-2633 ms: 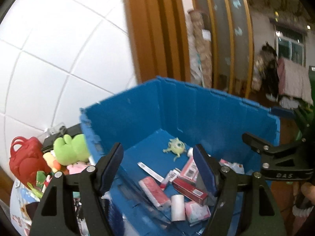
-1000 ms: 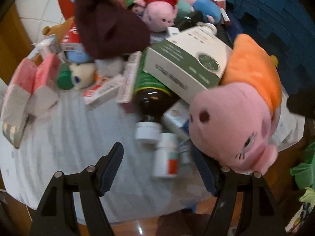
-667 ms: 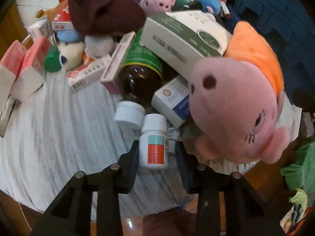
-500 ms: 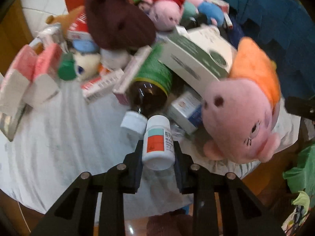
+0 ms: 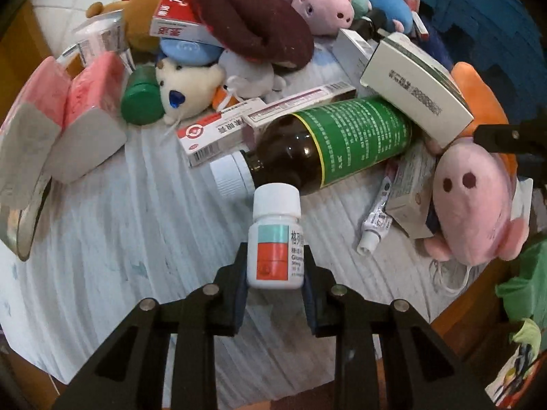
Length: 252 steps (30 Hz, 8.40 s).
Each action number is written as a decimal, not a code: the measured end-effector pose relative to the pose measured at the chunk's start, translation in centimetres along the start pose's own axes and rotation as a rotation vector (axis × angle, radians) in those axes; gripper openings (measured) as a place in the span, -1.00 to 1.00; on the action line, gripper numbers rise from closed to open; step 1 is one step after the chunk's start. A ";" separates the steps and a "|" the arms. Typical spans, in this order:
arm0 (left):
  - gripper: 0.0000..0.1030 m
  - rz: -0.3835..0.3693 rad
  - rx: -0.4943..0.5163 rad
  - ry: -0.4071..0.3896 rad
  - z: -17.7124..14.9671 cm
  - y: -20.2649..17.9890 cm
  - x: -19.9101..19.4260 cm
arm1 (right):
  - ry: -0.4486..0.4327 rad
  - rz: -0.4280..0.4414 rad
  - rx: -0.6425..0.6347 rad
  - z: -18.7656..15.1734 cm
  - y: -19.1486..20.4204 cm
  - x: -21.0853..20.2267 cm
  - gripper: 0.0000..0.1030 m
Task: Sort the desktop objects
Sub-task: 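Grasp a white pill bottle with the left tool while the right reaches toward a pink plush pig, then carry the pill bottle and plush pig over the crate and open both tools, then move both tools back over the pile of items, then grasp a white-blue ointment box with the right tool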
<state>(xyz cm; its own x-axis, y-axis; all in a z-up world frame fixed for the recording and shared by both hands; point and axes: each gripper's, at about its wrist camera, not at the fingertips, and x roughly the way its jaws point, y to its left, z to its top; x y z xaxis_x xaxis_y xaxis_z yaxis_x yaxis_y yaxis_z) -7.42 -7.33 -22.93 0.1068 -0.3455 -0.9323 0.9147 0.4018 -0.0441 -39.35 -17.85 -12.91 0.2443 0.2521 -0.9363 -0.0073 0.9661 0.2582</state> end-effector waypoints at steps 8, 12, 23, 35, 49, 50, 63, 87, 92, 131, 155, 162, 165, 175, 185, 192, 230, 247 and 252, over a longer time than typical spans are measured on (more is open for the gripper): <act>-0.48 -0.076 0.018 0.014 0.4 0.8 0.1 | 0.073 0.026 0.096 0.0 -0.8 1.1 1.00; -0.48 -0.101 0.009 0.021 0.5 1.3 -0.1 | 0.080 0.000 0.090 0.4 -0.4 2.0 1.00; -0.48 -0.029 0.002 -0.093 1.8 2.3 -4.3 | -0.026 0.007 0.009 0.2 -0.1 -0.1 0.35; -0.48 0.048 0.016 -0.179 4.2 1.2 -5.6 | 0.042 -0.011 -0.023 0.5 0.0 3.0 0.57; -0.48 0.009 0.107 -0.405 9.9 -5.6 -13.4 | -0.266 -0.059 -0.080 2.6 0.9 -7.8 0.38; -0.48 0.010 0.111 -0.421 10.5 -6.2 -13.9 | -0.293 -0.058 -0.082 2.6 1.2 -9.1 0.38; -0.48 -0.030 0.197 -0.717 19.5 -21.1 -22.5 | -0.748 -0.021 -0.166 7.0 -5.4 -28.9 0.38; -0.48 -0.052 0.505 -0.540 26.1 -51.1 -20.3 | -0.674 -0.399 -0.196 11.0 -32.1 -33.2 0.41; -0.48 -0.013 0.528 -0.490 26.3 -52.2 -19.0 | -0.602 -0.408 -0.217 11.2 -34.0 -30.7 0.41; 0.49 -0.011 0.365 -0.596 25.0 -49.2 -21.7 | -0.556 -0.293 -0.193 11.3 -35.7 -30.8 1.00; 0.85 0.108 0.099 -0.760 17.9 -30.6 -26.0 | -0.754 -0.141 -0.315 6.2 -18.6 -33.4 1.00; 0.85 0.181 0.002 -0.699 15.4 -22.5 -25.1 | -0.756 -0.065 -0.402 6.0 -10.7 -31.8 1.00; 0.85 0.190 -0.054 -0.635 14.0 -18.0 -23.4 | -0.724 -0.027 -0.437 5.6 -7.7 -29.9 1.00; 0.85 0.247 -0.178 -0.292 7.5 -6.5 -12.5 | -0.392 0.031 -0.449 5.6 -2.7 -16.5 1.00; 0.48 0.166 -0.170 -0.087 3.1 -4.0 -3.4 | -0.111 -0.041 -0.348 3.7 -4.1 -5.4 1.00; 0.11 0.073 -0.096 -0.039 2.9 -5.9 -0.2 | -0.065 -0.033 -0.361 2.1 -2.6 -4.1 0.99; -0.67 -0.017 -0.056 -0.031 2.9 -7.7 -1.6 | 0.050 0.037 -0.309 0.0 4.6 1.9 -0.24; -0.83 0.047 -0.057 -0.304 9.3 -12.0 -11.9 | -0.198 0.116 -0.367 2.7 1.7 -10.0 -0.26; -0.83 0.068 -0.039 -0.400 12.1 -14.3 -14.3 | -0.355 0.110 -0.357 4.2 0.2 -15.1 -0.26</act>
<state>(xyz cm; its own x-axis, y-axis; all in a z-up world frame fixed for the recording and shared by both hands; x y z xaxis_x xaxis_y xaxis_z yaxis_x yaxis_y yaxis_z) -17.29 -18.42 -4.56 0.3163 -0.6166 -0.7210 0.8857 0.4641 -0.0083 -38.96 -21.65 2.26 0.5374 0.3786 -0.7536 -0.3671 0.9095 0.1952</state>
